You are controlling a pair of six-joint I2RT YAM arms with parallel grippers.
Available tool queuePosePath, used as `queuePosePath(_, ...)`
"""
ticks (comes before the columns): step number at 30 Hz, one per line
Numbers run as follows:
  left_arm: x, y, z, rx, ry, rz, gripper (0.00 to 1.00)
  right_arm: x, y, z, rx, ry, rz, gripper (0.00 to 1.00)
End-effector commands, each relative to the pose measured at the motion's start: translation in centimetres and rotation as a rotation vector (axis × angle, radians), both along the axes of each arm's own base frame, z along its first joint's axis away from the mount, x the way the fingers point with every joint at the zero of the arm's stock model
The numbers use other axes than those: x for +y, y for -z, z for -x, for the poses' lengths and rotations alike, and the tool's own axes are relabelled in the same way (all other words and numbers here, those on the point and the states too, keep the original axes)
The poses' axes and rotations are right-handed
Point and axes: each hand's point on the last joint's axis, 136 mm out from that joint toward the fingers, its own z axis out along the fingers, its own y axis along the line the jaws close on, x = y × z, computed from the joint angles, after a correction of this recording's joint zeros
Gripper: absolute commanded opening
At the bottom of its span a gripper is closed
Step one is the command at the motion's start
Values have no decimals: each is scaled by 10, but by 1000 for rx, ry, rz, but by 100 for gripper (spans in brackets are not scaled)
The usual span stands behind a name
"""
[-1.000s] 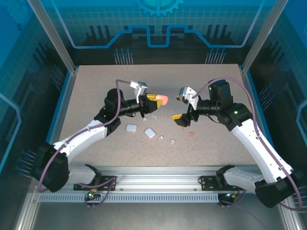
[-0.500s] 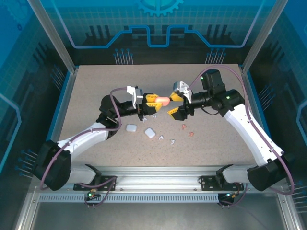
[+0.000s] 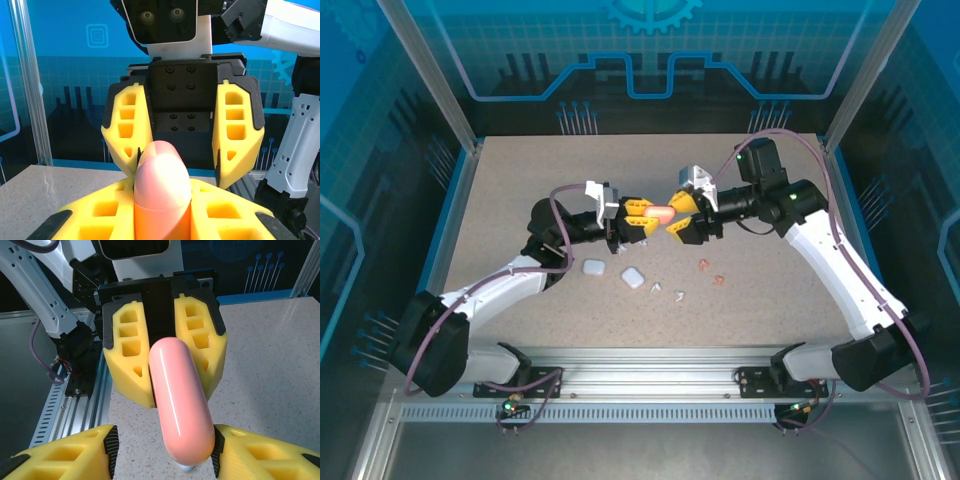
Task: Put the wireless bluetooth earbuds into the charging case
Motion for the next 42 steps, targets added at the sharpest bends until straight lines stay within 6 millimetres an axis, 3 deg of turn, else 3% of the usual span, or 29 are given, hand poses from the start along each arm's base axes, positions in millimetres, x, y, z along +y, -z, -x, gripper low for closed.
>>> queuePosePath(1, 0, -7, 3, -58, 14, 9, 0, 5, -8, 6, 20, -43, -25, 45)
queuePosePath(12, 0, -4, 3, -41, 11, -11, 0, 7, -6, 7, 16, -46, -19, 21)
queuePosePath(20, 3, 7, 5, -44, -4, -46, 37, 5, -9, 8, 5, -42, -18, 19)
queuePosePath(24, 3, 13, 4, -43, -13, -68, 44, 5, -10, 8, 3, -42, -20, 19)
queuePosePath(29, 2, 13, 5, -39, -11, -73, 43, 6, -9, 7, 8, -41, -17, 19)
queuePosePath(36, 3, 11, 5, -43, -12, -71, 21, 6, -4, 5, 19, -35, 5, 23)
queuePosePath(42, 3, 10, 5, -43, -15, -68, 11, 1, 5, 2, 10, 5, 56, 41)
